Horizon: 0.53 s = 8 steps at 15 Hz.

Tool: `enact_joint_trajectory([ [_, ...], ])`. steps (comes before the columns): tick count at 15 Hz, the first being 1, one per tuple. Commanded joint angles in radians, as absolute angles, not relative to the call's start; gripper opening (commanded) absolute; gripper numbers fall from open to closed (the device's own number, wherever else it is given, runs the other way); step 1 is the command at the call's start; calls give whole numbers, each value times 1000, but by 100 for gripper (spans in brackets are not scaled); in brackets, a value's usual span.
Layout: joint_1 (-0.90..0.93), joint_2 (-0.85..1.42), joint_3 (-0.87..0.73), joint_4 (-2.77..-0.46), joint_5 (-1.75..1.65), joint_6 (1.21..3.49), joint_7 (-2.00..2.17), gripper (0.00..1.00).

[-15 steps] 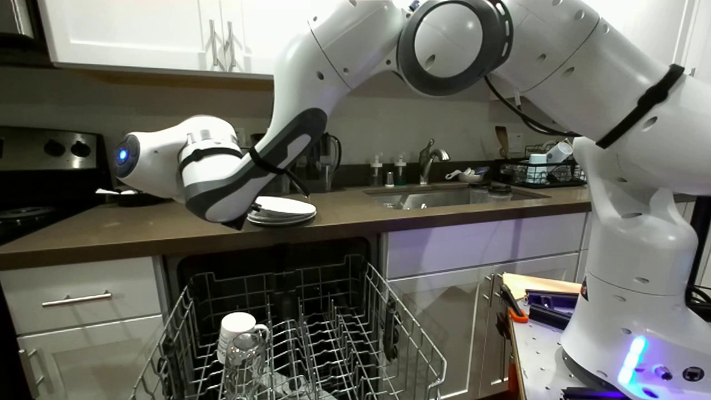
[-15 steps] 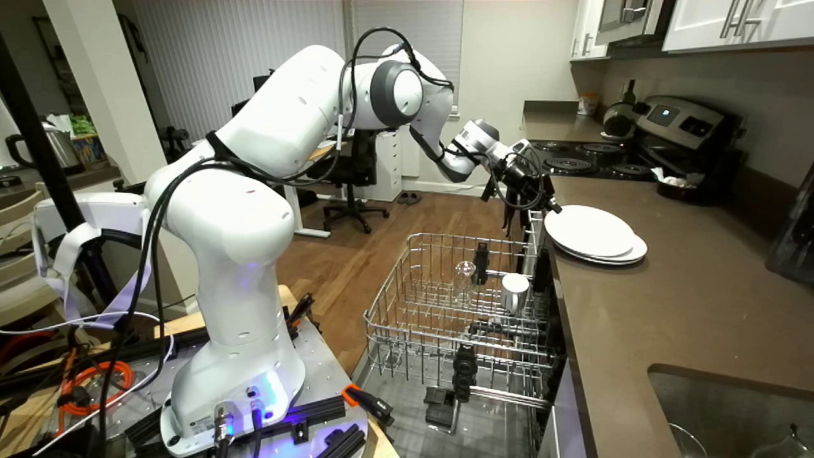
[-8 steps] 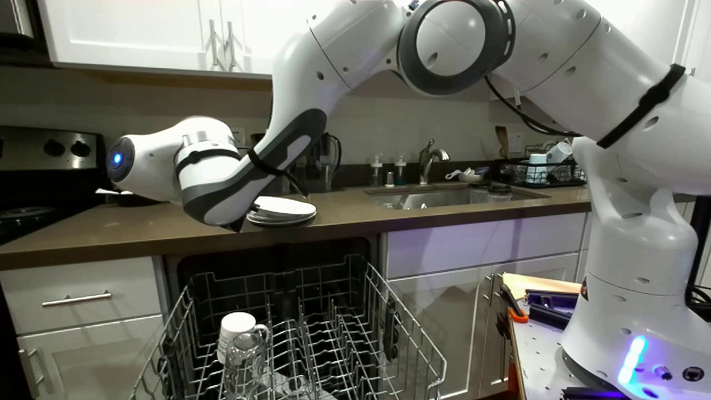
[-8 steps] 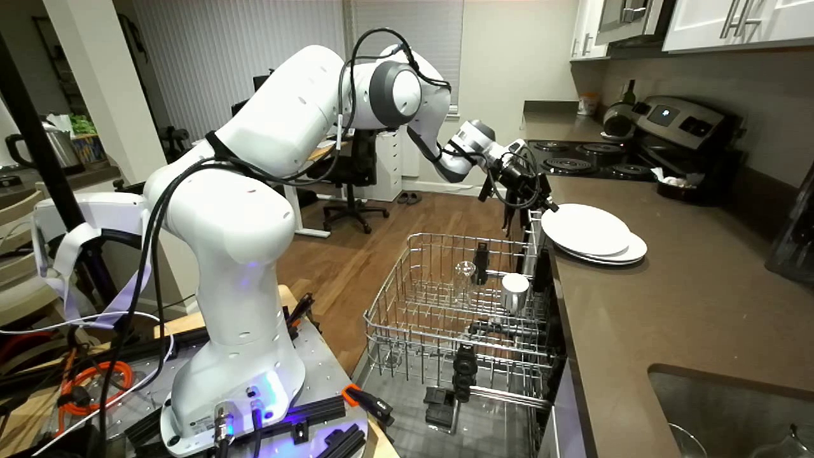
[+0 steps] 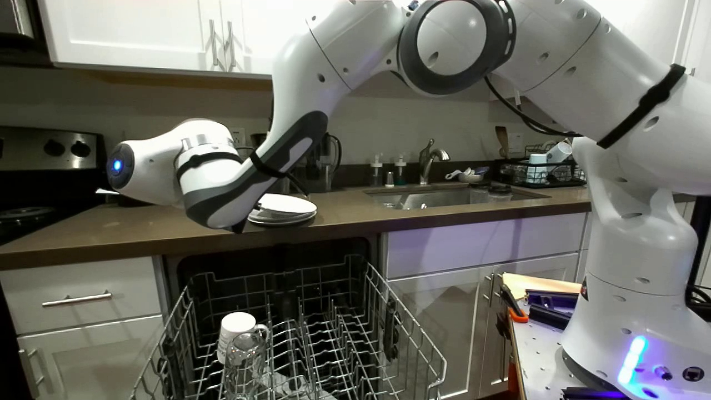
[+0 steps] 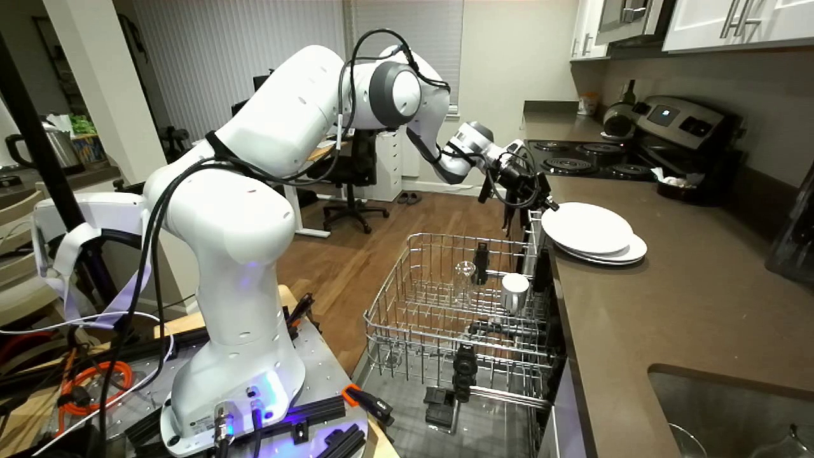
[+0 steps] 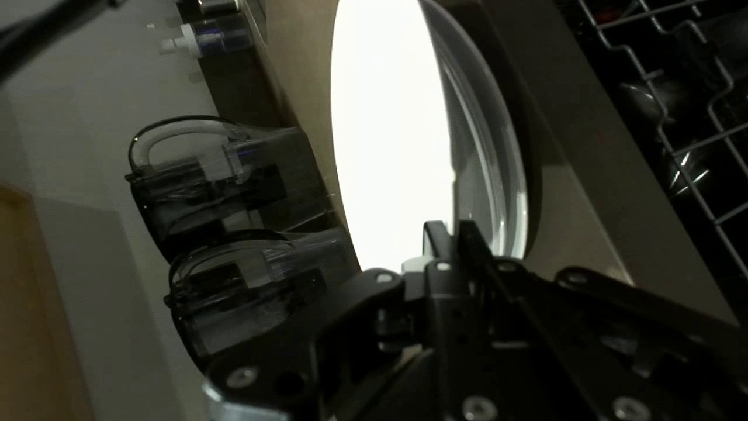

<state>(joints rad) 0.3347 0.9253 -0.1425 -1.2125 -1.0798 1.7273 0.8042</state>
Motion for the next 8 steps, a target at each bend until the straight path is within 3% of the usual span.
enact_joint_trajectory([
  [1,354,892,-141,-1251,-1143,1663,835,6],
  [8,366,884,-109,-1268,-1178,1560,795,6],
])
